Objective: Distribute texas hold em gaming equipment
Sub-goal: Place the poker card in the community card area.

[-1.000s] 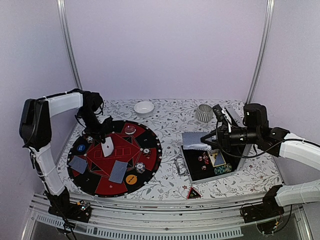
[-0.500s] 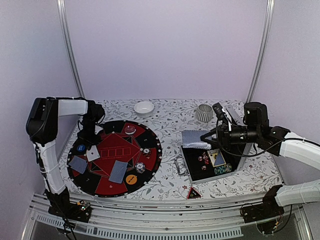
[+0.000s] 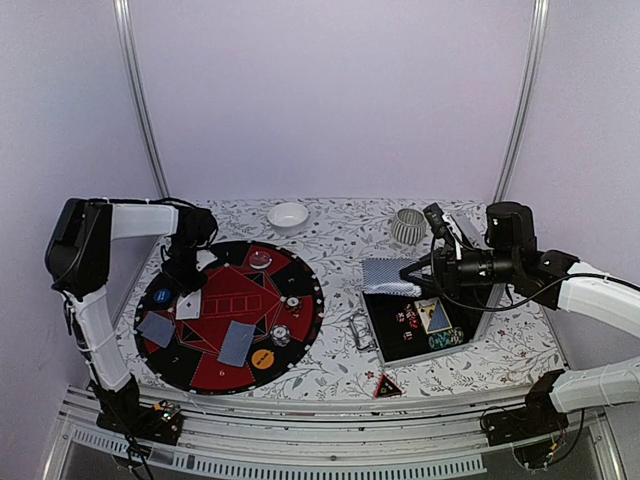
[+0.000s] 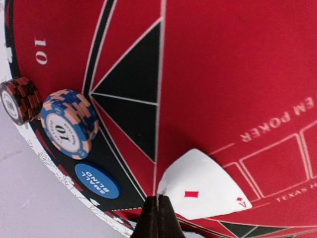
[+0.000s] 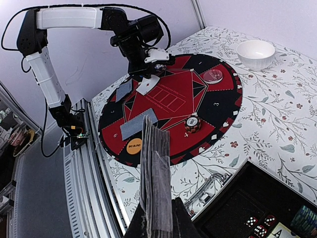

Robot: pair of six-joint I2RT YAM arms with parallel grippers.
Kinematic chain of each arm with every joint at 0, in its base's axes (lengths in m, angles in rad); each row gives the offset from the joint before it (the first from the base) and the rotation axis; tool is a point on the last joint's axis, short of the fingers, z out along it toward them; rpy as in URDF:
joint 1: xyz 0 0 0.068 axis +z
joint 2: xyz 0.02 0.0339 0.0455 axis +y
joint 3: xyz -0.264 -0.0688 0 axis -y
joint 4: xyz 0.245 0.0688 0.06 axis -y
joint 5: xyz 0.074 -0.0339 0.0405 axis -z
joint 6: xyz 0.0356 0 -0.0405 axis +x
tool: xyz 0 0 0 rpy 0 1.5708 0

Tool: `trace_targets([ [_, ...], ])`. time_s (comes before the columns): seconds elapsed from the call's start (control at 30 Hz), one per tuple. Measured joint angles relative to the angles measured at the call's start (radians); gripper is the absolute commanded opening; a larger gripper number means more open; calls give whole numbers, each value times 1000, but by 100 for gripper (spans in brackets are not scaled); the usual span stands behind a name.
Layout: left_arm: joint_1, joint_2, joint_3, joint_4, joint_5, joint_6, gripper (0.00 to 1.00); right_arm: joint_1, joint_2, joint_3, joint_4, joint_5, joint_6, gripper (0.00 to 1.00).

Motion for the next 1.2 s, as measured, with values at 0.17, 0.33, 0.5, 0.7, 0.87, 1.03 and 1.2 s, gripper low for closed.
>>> trace_targets([
  [0.17,-10,-27,-15,15,47,30,0,0,0,0,0,-3,0,3],
  [0.33,1,-24,-15,16,47,35,0,0,3,0,0,-3,3,2],
  [0.5,7,-4,2,16,50,34,0,0,3,0,0,-3,7,2],
  [0.7,13,33,13,18,27,27,0,0,3,0,0,-3,20,2],
  [0.87,13,51,14,24,10,27,0,0,2,0,0,-4,22,2],
  [1.03,12,51,12,31,2,37,0,0,2,0,0,-4,22,2],
  [1.2,0,14,-37,73,-26,77,0,0,2,0,0,-5,22,2],
])
